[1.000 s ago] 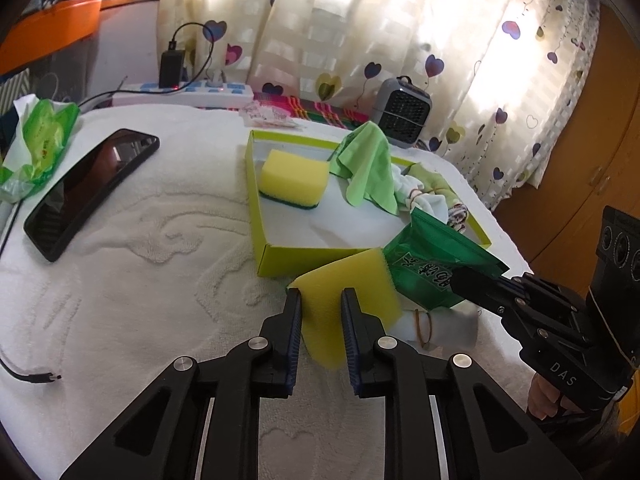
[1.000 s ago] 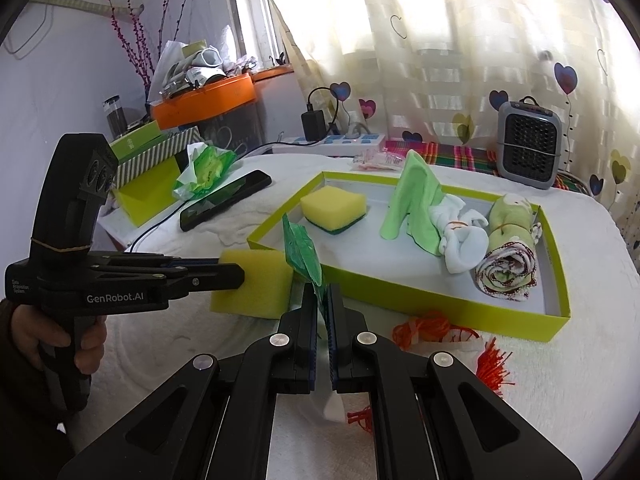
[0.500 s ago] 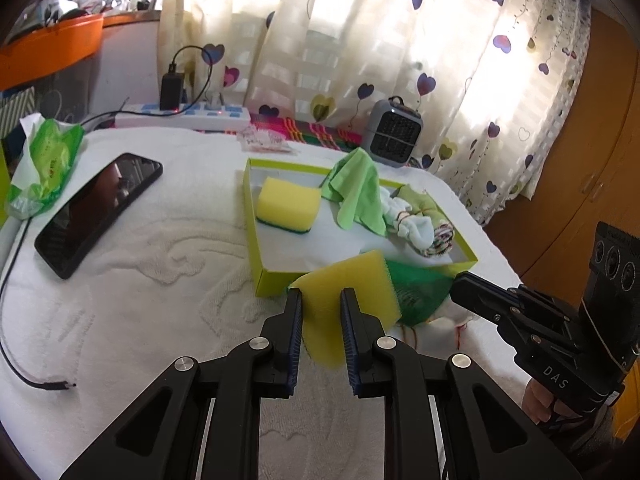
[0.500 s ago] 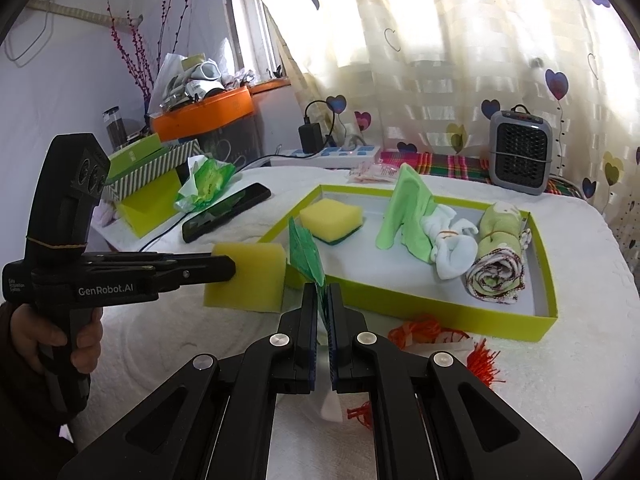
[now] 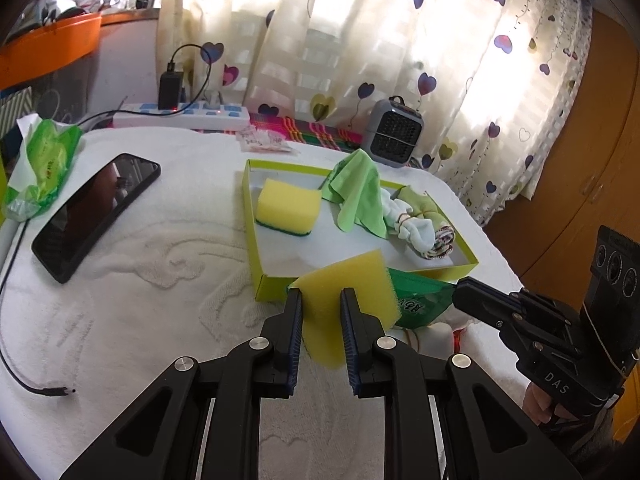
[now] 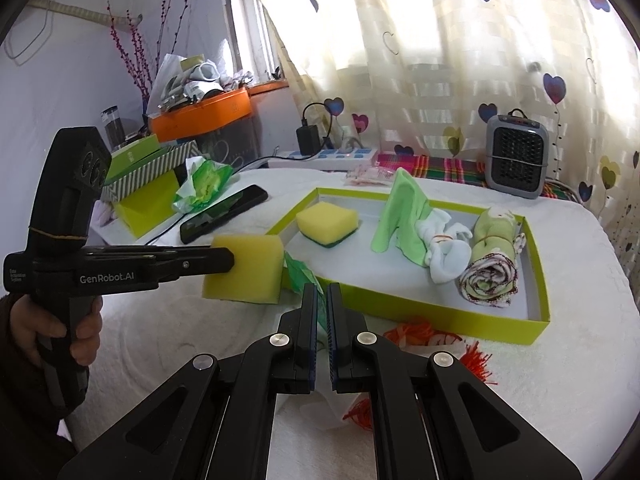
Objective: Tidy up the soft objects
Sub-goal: 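Lift the sponge and packet and carry both over the box lid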
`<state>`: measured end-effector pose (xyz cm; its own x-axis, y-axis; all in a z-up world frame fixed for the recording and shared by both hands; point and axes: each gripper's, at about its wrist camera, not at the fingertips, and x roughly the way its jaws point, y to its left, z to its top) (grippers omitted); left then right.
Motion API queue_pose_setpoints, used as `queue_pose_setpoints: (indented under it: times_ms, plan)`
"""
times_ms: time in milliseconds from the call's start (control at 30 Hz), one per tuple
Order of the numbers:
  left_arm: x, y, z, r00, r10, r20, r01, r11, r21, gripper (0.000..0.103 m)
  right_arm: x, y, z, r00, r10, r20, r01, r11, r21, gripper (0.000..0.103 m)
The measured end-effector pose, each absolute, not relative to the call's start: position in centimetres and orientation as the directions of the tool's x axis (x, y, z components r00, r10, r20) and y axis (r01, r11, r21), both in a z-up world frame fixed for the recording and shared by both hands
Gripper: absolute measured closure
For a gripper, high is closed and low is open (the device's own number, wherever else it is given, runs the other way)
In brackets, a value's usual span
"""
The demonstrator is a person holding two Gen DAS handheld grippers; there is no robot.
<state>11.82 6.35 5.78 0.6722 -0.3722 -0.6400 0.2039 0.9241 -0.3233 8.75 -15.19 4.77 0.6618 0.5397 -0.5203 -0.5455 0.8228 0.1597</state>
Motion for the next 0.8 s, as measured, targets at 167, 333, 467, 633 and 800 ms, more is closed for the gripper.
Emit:
queue_pose_setpoints:
  times_ms: [167,333,467,633,800]
  plan:
    - [12.0,6.3,5.4,0.667,-0.374,-0.645,0.203,0.924,-0.325,0.086,9.5,-15.0,3.9,0.638,0.522,-0.566,-0.537,0.828,0.158,0.044]
    - [12.1,6.6,5.2,0.666,-0.375,-0.645,0.198,0.922,-0.332,0.086,10.4,-13.9,3.4,0.616,0.519,-0.593,-0.557,0.819,0.138,0.044]
    - [12.3,6.9,4.9,0.662,-0.375,-0.648,0.192,0.922,-0.337,0.086,11.3,-13.1,2.7,0.605,0.502,-0.619,-0.558,0.821,0.121,0.045]
    - [12.4,6.9,4.9,0.661,-0.377,-0.649,0.192,0.921,-0.339,0.086,11.9,-12.4,1.8,0.581,0.492,-0.648,-0.563,0.818,0.117,0.066]
    - [12.4,7.0,4.9,0.661,-0.375,-0.65,0.186,0.921,-0.342,0.086,11.9,-11.9,1.6,0.567,0.497,-0.657,-0.578,0.808,0.112,0.085]
